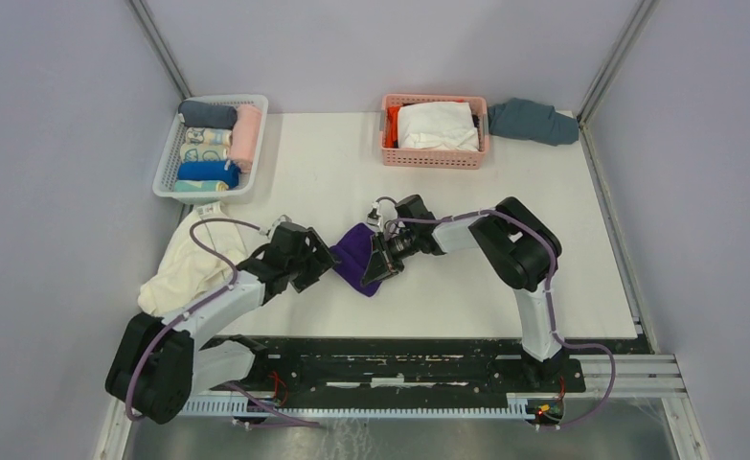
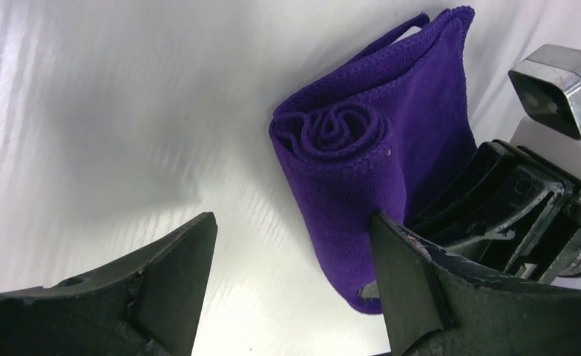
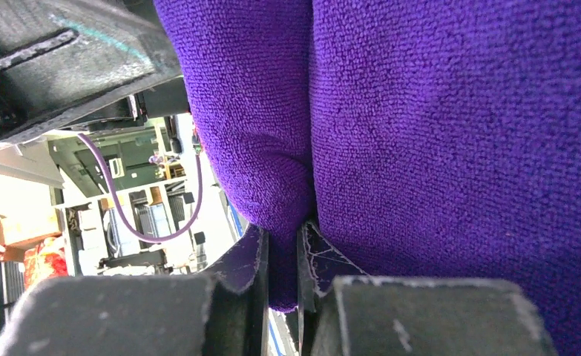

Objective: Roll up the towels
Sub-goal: Roll the towel at the center of the board.

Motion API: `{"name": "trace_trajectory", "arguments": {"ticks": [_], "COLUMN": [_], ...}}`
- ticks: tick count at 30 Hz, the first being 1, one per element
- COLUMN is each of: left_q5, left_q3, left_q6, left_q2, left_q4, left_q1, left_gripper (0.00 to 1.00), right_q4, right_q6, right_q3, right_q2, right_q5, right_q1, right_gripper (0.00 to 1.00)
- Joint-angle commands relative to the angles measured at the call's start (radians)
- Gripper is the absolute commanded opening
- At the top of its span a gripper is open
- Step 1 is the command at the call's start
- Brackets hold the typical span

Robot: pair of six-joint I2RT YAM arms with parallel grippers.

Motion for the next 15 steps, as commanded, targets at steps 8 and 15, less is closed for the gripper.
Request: {"name": "trace_trajectory", "arguments": {"ticks": [8, 15], "left_q5": [-0.028, -0.054], "left_q3": [0.043, 0.02], "left_q6": [-0.013, -0.002], "left_q2": [0.215, 0.286], "left_q4": [0.108, 0.108], "left_q1": [0.002, 0.003], "left_gripper": [0.71, 0.7], "right_q4": [-0.154, -0.343], "right_q6": [-0.118, -0.257], "right_q3": [0.032, 0.05], "right_q2": [-0.045, -0.201], "right_q5": [0.137, 0.342], "right_q1": [0.007, 0.038], "right_gripper": [0.33, 0.48]}}
